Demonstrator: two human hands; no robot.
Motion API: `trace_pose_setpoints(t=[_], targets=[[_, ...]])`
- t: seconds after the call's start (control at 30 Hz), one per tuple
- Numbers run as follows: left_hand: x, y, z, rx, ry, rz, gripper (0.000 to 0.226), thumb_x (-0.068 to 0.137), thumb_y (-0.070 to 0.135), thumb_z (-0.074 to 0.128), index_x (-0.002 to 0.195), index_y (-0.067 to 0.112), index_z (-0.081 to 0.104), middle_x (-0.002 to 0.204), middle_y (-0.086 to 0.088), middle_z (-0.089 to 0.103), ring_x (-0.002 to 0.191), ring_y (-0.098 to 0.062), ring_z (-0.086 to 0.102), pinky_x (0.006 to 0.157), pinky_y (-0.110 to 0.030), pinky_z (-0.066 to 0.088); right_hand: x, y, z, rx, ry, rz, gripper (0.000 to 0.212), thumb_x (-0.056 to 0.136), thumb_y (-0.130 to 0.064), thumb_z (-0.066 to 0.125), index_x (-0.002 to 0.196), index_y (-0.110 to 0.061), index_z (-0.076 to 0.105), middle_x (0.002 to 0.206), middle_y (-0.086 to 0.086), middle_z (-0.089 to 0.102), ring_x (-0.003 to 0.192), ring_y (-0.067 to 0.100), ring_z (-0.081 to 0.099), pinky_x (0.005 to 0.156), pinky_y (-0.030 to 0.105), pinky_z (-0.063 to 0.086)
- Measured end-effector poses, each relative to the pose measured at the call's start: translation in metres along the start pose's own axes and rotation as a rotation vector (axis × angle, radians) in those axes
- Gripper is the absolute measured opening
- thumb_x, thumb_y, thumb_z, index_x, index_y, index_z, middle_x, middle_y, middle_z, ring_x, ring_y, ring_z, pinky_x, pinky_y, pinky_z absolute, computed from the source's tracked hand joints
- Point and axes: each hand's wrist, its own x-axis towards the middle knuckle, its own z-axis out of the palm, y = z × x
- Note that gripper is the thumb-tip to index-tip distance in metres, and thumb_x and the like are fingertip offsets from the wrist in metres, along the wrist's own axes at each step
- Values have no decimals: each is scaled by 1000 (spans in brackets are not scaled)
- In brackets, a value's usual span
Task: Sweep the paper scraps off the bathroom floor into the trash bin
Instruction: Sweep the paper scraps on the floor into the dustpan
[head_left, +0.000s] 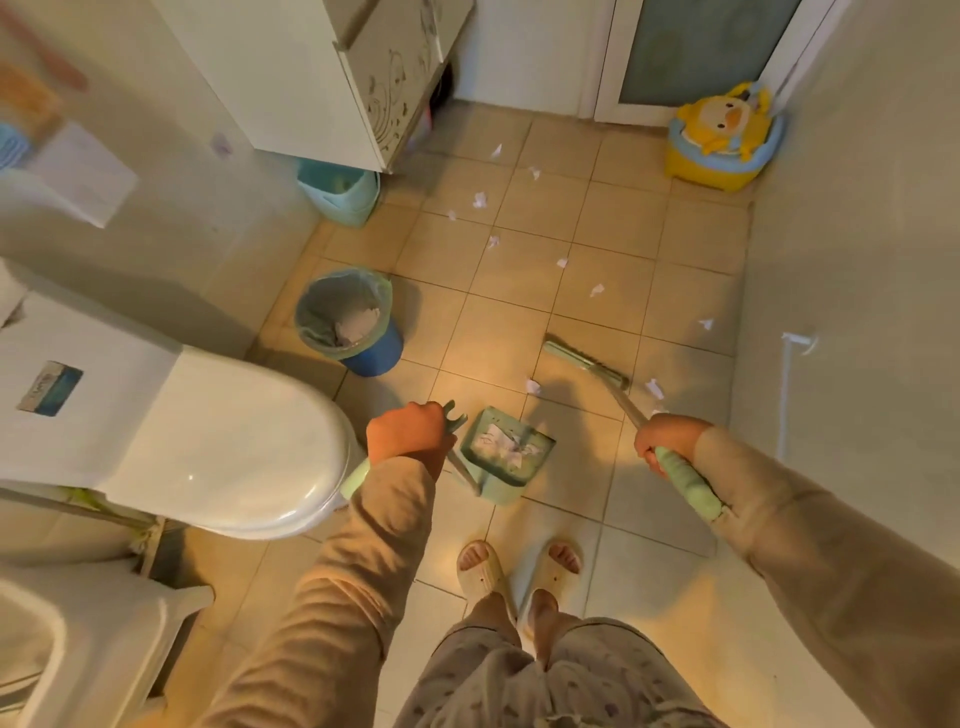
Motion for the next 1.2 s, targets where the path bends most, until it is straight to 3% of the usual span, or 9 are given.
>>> trace_pose_setpoints(t=[0.13, 0.3, 0.4, 0.5, 0.67, 1.2], targets=[[1, -1, -3, 2, -3, 4, 37, 95, 40, 48, 117, 13, 57, 113, -8, 66, 103, -27, 64, 85, -35, 51, -6, 15, 29, -159, -66, 29, 33, 83, -2, 44, 51, -9, 45, 15, -4, 41, 48, 19, 48, 47, 21, 38], [9, -5, -10, -6, -16, 14, 39, 94, 41, 48, 120, 13, 55, 115, -8, 65, 106, -26, 63, 86, -33, 50, -33, 60, 38, -137, -142, 93, 26, 85, 5, 41, 62, -7, 37, 29, -1, 46, 28, 10, 45, 32, 14, 37], [9, -6, -9, -5, -12, 14, 39, 94, 42, 48, 120, 14, 56, 116, -8, 65, 107, -26, 62, 86, -33, 50, -50, 82, 41, -50, -190, 72, 26, 88, 7, 41, 68, -9, 34, 36, 4, 42, 16, 4, 39, 27, 8, 31], [8, -7, -6, -6, -9, 29, 39, 94, 42, 49, 120, 15, 57, 116, -7, 65, 107, -25, 63, 86, -33, 50, -62, 94, 43, 7, -263, 91, 23, 88, 5, 42, 71, -10, 35, 50, 8, 37, 23, 9, 40, 33, 11, 33], [5, -7, -3, -1, -6, 68, 38, 94, 40, 48, 121, 14, 57, 118, -8, 64, 109, -25, 62, 86, -32, 50, -74, 101, 26, 289, -338, 176, 39, 88, 4, 41, 51, -10, 35, 32, 2, 38, 22, 8, 39, 34, 10, 28], [14, -13, -4, 66, 103, 235, 39, 92, 46, 49, 115, 16, 60, 113, -8, 67, 102, -27, 64, 82, -34, 51, -94, 128, 56, 551, -156, 194, 49, 89, 3, 44, 42, -10, 35, 25, 2, 34, 18, 9, 36, 33, 9, 26]])
